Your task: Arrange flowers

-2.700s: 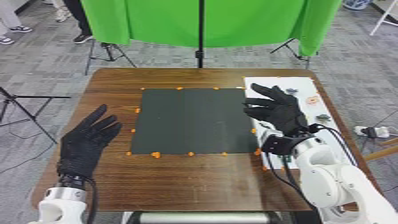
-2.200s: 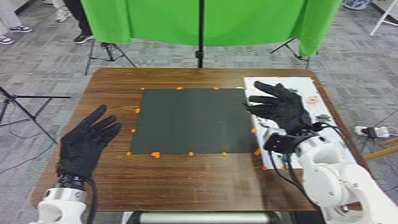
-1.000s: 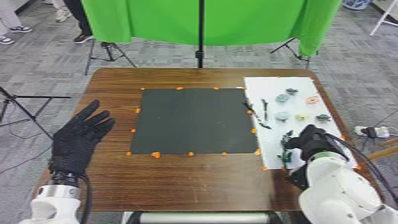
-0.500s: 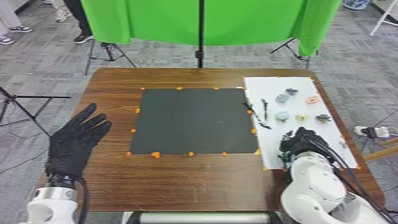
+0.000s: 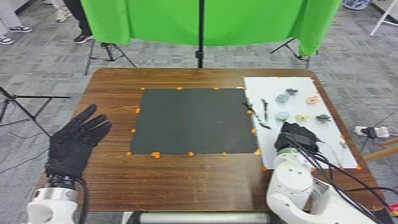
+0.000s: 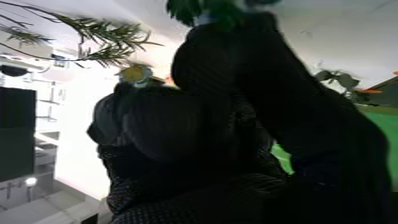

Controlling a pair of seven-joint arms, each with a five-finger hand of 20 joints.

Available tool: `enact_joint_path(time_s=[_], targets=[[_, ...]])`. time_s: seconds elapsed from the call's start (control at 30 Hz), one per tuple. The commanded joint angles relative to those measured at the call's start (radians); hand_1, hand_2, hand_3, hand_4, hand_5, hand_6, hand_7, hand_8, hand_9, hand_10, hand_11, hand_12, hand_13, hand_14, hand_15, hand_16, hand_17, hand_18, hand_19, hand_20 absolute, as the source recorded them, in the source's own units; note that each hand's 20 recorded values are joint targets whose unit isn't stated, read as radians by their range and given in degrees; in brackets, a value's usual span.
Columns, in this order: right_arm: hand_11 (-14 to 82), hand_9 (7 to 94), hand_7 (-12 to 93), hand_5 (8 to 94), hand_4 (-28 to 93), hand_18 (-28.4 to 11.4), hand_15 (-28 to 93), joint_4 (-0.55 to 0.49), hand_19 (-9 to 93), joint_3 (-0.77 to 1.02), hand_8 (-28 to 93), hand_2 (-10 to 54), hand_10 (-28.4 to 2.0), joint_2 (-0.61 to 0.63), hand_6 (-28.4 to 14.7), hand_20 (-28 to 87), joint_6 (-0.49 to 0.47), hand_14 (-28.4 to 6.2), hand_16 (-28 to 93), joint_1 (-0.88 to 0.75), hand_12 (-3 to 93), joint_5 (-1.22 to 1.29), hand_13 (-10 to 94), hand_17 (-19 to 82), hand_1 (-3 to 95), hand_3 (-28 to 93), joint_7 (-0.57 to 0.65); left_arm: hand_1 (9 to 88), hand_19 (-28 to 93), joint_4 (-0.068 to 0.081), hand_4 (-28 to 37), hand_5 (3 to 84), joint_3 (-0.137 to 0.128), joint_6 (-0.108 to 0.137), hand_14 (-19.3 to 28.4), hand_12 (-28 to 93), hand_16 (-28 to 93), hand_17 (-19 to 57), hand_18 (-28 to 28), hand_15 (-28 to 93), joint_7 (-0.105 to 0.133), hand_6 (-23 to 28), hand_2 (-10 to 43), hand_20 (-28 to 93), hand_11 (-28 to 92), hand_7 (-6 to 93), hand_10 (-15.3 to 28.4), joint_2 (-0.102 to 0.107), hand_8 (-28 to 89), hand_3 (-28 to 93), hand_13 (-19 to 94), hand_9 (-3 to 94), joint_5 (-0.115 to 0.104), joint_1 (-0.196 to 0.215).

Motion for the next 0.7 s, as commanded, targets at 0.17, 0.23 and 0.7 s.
enact_joint_path(time_s=[0.17,0.23,0.7], targets=[[48.4,89.8,26,87.0,-28,-24.8,68,-0.076,93,0.047,13,-9.5,-11.6,0.058,-5.5,40,0.19,-7.3,18,-0.108,25.8,-0.068,89,50,59.0,71,-0.04,25.2,53,-0.013,-22.7,40.8,-0.02,0.018,27.3,11,-9,-9.8,25.3,54,0.003,10.5,6.9,13,28,12.2,20.5,-0.004,-9,80,26,37.0,0.001,0.023],[48.3,90.3,26,87.6,-28,-25.0,68,-0.105,93,0.068,14,-9.5,-11.7,0.063,-5.4,40,0.218,-7.2,18,-0.104,25.5,-0.072,89,51,58.8,71,-0.044,25.3,53,-0.014,-22.7,40.8,-0.02,0.018,27.2,11,-9,-9.7,25.2,54,0.008,10.5,7.0,13,28,12.2,20.5,0.001,-9,80,26,37.0,0.002,0.025],[48.5,92.3,23,89.8,-28,-25.5,68,-0.173,93,0.006,16,-9.5,-11.8,-0.14,-5.8,45,0.21,-7.0,19,0.101,23.0,-0.093,91,52,58.4,73,-0.222,25.3,53,-0.041,-22.7,40.9,-0.037,0.029,27.2,11,-9,-9.8,25.3,54,0.034,10.6,7.0,13,28,12.1,20.5,0.028,-9,80,26,37.0,0.003,0.047]])
